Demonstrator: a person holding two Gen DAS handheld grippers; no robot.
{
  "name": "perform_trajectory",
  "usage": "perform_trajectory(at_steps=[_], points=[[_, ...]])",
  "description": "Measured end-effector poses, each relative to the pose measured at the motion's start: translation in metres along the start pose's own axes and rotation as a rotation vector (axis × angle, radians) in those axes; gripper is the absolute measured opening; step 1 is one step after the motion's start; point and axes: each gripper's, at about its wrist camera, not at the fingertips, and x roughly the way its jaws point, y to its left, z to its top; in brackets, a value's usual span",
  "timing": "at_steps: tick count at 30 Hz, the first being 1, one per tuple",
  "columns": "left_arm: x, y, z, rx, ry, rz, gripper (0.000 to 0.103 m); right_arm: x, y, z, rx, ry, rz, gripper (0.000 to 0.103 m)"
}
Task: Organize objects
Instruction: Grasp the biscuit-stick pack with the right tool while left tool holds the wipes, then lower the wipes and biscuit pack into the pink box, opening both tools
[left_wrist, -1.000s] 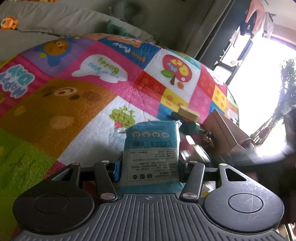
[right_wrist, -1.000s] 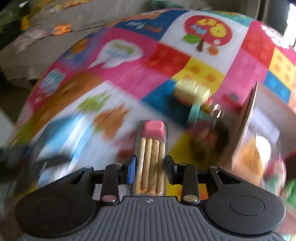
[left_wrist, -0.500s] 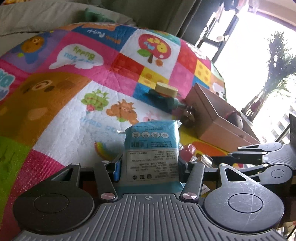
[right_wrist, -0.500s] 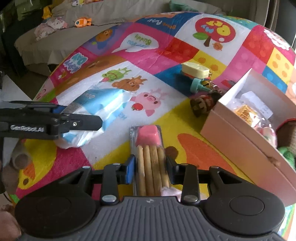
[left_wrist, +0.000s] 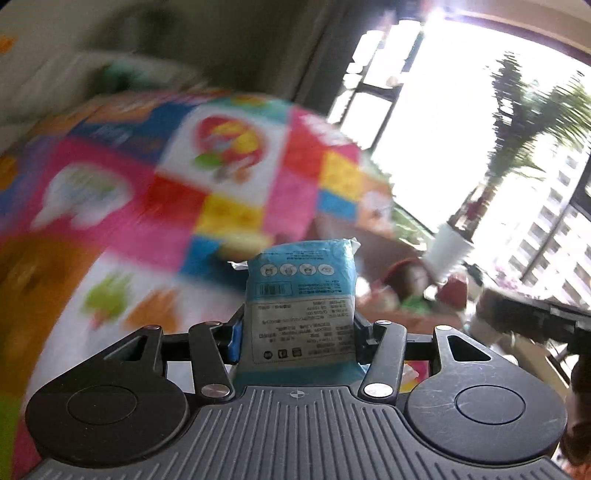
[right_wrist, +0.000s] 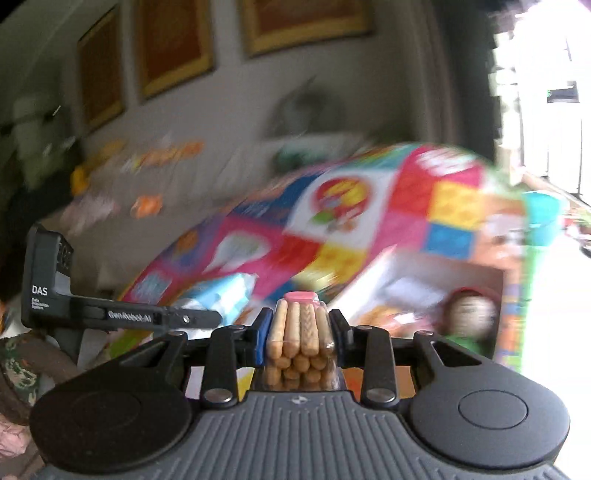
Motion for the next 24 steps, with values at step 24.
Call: perform_trajectory(at_steps=[24], points=[[0.086,-0.075,0.020,0.113,0.019,-0.027,0.059,-0.010,-0.095,-0.055,0.211,0.007,-0.185,0.032]])
